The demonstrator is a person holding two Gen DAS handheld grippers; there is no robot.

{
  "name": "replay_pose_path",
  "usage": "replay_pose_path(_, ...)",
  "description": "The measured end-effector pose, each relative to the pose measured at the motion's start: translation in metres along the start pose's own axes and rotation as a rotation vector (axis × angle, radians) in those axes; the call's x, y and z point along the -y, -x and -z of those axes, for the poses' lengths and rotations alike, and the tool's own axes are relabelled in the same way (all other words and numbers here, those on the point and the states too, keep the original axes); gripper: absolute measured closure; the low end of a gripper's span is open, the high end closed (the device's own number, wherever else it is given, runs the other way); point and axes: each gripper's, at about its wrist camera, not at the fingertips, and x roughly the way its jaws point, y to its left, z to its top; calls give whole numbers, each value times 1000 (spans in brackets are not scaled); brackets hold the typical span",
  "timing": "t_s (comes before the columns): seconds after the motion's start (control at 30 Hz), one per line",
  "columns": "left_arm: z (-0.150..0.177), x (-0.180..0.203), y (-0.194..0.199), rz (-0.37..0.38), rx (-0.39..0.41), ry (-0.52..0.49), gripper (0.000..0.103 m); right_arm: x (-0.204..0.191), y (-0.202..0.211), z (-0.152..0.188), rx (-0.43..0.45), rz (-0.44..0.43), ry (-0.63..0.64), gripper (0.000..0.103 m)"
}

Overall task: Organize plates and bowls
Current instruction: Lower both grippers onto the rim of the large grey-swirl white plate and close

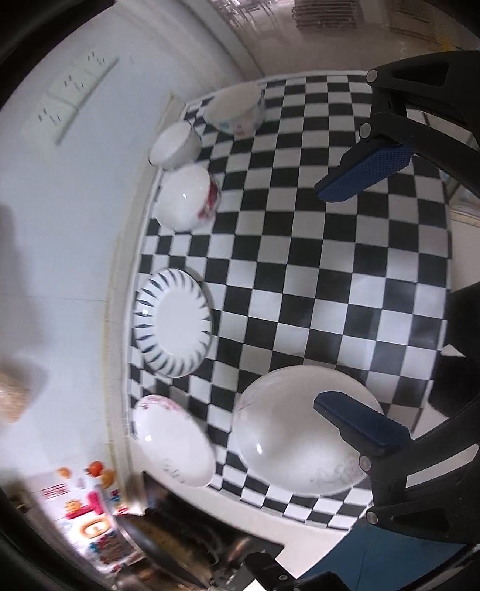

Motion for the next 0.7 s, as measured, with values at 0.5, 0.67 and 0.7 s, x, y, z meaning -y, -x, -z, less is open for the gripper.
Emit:
replay_pose_path(0.5,2,-28,-172,278,-403,-89,42,-39,-145,-3,-367,-288,-211,8)
replay_pose_path(0.67,10,-26,-201,379,-498,-124,64,-40,-167,7,-445,-341,-293,23)
replay_pose_path(0.7,13,-24,-205,391,-515,-135,65,-40,-165,7,-425,-344,-295,25)
